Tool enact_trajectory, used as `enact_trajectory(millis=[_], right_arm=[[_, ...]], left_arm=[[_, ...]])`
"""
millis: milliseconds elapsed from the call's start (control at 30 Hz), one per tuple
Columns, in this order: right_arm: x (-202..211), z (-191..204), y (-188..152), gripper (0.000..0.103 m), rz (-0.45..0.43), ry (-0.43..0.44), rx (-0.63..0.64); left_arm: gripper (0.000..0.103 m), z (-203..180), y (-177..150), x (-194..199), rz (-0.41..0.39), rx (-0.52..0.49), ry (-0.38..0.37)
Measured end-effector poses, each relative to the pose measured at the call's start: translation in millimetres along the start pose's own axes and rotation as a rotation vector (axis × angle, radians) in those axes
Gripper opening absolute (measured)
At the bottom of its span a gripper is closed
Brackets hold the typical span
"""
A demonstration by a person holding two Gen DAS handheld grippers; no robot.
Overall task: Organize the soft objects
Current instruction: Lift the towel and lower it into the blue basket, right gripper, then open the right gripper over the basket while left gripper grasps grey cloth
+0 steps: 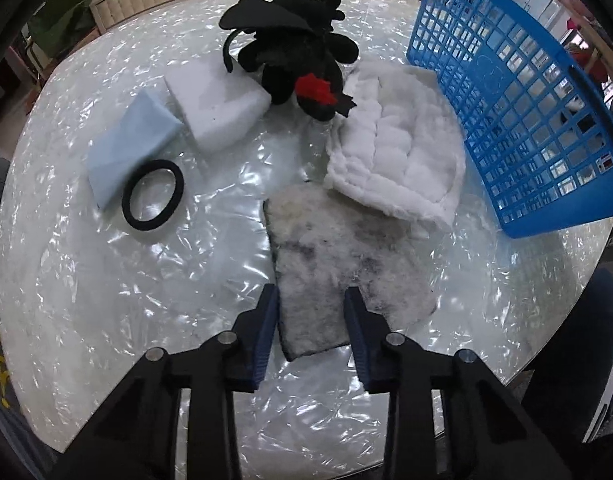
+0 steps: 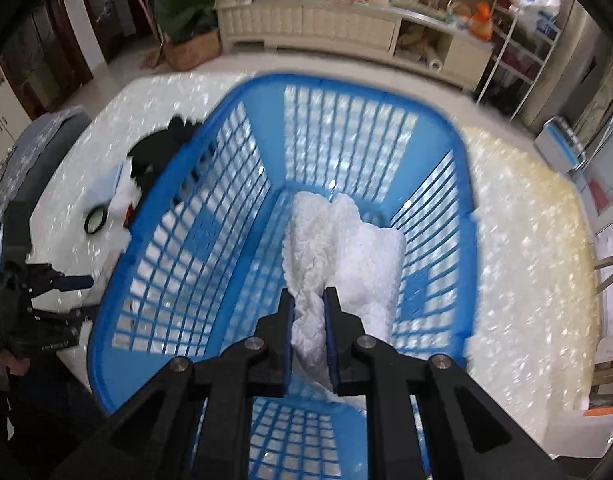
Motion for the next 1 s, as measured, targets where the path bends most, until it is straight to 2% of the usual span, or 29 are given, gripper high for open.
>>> enact_trajectory(millis=[67, 167, 300, 467, 500, 533, 600, 667, 767, 800, 833, 900, 1000], right_arm=[[-8.1, 2.1, -4.1, 0.013, 0.038, 0.008, -0.001], [-15.6, 5.3, -8.7, 0.013, 0.079, 0.012, 0.001], [-25.4, 10.7, -14.7, 0.016, 0.123, 0.016, 0.011], [-31.6, 23.9, -23.7, 0.02, 0.162, 0.057, 0.009], [-33.1, 25.8, -24.9, 0.028, 0.164, 0.061, 0.003], [-32.2, 25.5, -25.1, 0.041, 0.164, 0.064, -0.005], [-28.0, 26.5, -23.9, 0.054, 0.143, 0.064, -0.017], [-20.8, 24.2, -21.6, 0.06, 0.13, 0.068, -0.027], [-12.6, 22.4, -20.5, 0.066, 0.114, 0.068, -0.037], [-9.8, 21.7, -20.2, 0.071, 0.109, 0.072, -0.043], [-7.1, 20.0, -19.8, 0.081, 0.105, 0.084, -0.05], [0.9, 20.9, -19.9, 0.09, 0.082, 0.1, -0.05], [12.0, 25.3, -20.9, 0.098, 0.048, 0.086, -0.037]], left_arm=[[0.019, 0.1, -1.6, 1.3, -0.01, 0.012, -0.015], [0.013, 10.6, -8.1, 4.6, -0.025, 0.049, -0.057], [0.011, 16.7, -18.9, 6.6, -0.047, 0.074, -0.106], [0.009, 21.1, -31.8, 12.5, -0.068, 0.086, -0.127], [0.009, 20.2, -33.4, 14.1, -0.073, 0.087, -0.128], [0.009, 21.8, -34.3, 15.1, -0.076, 0.089, -0.127], [0.009, 28.7, -36.1, 23.4, -0.09, 0.084, -0.124], [0.009, 33.9, -50.2, 40.2, -0.104, 0.077, -0.117], [0.009, 31.3, -51.9, 57.4, -0.133, 0.065, -0.095], [0.009, 30.4, -53.0, 65.3, -0.148, 0.063, -0.094], [0.009, 29.7, -52.4, 70.9, -0.156, 0.062, -0.095], [0.009, 26.4, -52.6, 84.1, -0.176, 0.054, -0.094], [0.009, 21.1, -52.0, 106.2, -0.214, 0.031, -0.083]])
Point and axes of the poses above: each gripper's, at about its wrist camera, not at the fingertips, and x roughly against the way its jaws point, z to its left, y to its top, the point moved 3 cm from there along -x, roughly the way its jaws point, and after that the axes turned 6 degrees about -x, right-handed, at the moved point
